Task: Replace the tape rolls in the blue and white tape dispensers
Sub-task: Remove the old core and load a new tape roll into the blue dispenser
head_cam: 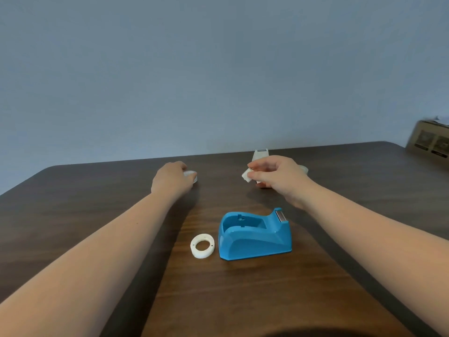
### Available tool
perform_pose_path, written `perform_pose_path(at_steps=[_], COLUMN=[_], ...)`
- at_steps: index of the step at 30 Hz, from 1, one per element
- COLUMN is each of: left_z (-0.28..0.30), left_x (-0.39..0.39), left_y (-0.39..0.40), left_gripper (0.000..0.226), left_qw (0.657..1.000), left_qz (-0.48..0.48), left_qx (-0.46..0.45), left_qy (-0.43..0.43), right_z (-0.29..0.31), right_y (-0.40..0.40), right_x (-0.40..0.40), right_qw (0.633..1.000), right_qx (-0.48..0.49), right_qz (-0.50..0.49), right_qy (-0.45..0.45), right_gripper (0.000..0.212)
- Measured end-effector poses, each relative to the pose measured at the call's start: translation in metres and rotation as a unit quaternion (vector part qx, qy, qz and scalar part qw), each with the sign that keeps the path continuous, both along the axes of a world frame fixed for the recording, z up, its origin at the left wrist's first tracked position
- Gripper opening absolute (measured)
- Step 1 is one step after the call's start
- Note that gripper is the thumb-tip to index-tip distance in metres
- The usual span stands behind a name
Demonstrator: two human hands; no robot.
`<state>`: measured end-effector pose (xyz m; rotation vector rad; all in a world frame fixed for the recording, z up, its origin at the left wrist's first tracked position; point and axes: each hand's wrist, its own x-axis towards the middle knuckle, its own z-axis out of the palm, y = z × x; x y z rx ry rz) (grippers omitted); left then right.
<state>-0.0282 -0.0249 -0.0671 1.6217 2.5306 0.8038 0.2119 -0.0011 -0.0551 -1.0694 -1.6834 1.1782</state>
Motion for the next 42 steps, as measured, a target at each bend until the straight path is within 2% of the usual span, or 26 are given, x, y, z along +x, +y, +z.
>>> perform_pose_path(at_steps=[7, 11, 15, 18, 20, 23, 28, 32, 42], left_z=[-0.008, -0.013, -0.013, -0.01, -0.005, 0.003, 0.018, 0.025, 0.044], left_x=[-0.001, 0.0, 0.002, 0.006, 0.013, 0.029, 0.05, 0.06, 0.08], left_y=[0.039, 0.048, 0.048, 0.042, 0.035, 0.019, -0.013, -0.035, -0.076], left_gripper=[0.06, 0.052, 0.04, 0.044, 0.043, 0.031, 0.023, 0.033, 0.04], left_qw=[0.997, 0.996, 0.999, 0.998, 0.989, 0.938, 0.862, 0.835, 0.843], left_qz=[-0.009, -0.007, -0.002, -0.019, -0.032, -0.046, -0.088, -0.14, -0.168], left_qx=[-0.071, -0.084, -0.053, 0.002, 0.046, 0.116, 0.113, 0.094, 0.079], left_qy=[0.024, 0.026, -0.003, -0.054, -0.139, -0.323, -0.487, -0.524, -0.506], right_z=[-0.016, -0.019, -0.02, -0.02, -0.017, -0.013, -0.001, 0.009, 0.02], right_y=[0.025, 0.031, 0.032, 0.03, 0.027, 0.021, 0.005, -0.014, -0.05], right_x=[-0.005, -0.006, -0.006, -0.007, -0.007, -0.009, -0.007, -0.004, 0.0], right_qw=[1.0, 1.0, 1.0, 1.0, 1.0, 1.0, 0.998, 0.996, 0.999], right_qx=[-0.009, -0.008, -0.005, -0.003, -0.007, -0.018, -0.019, -0.018, 0.013], right_qz=[-0.003, 0.003, 0.004, 0.006, 0.009, 0.011, 0.017, 0.029, 0.025], right_qy=[-0.006, -0.014, -0.018, -0.026, -0.019, 0.007, 0.057, 0.079, 0.047], right_gripper=[0.018, 0.019, 0.02, 0.023, 0.022, 0.017, 0.019, 0.025, 0.026])
